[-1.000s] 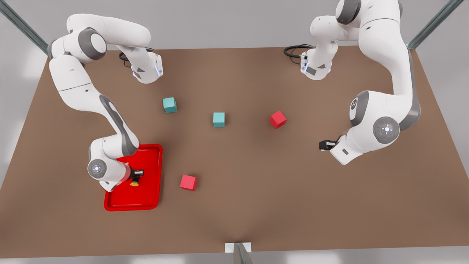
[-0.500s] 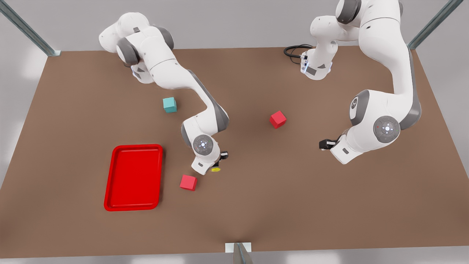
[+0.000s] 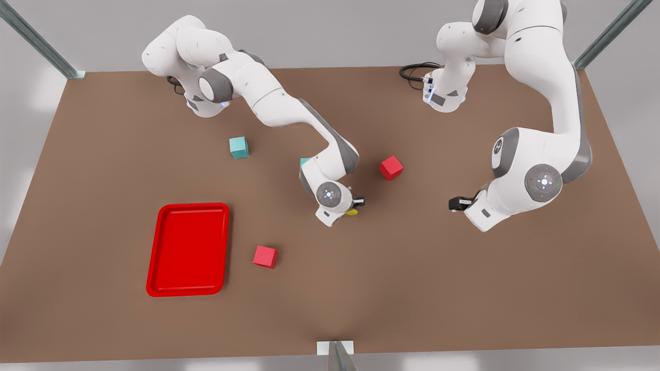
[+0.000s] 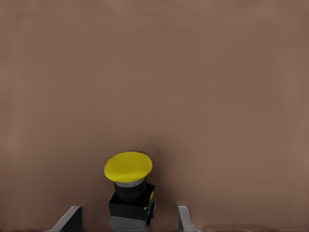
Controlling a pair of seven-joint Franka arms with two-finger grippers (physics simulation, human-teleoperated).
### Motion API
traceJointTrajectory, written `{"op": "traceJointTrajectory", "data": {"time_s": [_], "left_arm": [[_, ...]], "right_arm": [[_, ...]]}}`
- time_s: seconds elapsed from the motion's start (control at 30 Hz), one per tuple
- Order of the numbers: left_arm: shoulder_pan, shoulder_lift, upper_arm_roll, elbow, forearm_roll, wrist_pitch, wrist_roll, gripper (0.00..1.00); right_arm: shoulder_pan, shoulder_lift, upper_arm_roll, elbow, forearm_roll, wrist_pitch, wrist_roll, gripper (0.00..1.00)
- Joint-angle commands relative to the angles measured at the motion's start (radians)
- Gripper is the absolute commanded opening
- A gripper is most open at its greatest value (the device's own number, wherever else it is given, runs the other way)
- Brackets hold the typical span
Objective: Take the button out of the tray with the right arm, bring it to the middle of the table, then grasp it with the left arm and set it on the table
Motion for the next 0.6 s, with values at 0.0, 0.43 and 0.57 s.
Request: {"op": "traceJointTrajectory", "data": {"time_s": [0.0, 0.43, 0.57], "left_arm": [[-0.043, 0.001, -0.001, 0.022, -0.003, 0.001, -0.075, 1.0], [-0.439, 0.136, 0.003, 0.071, 0.063, 0.073, -1.245, 1.0], [-0.455, 0.19, -0.015, 0.037, 0.077, 0.242, -1.228, 1.0]], "right_arm": [[0.001, -0.145, 0.006, -0.128, -0.055, -0.004, 0.146, 1.0], [-0.846, -0.993, 0.242, -0.592, -0.667, -0.429, -0.608, 1.0], [-1.022, -1.006, 0.446, -0.546, -0.687, -0.486, -0.598, 1.0]]}}
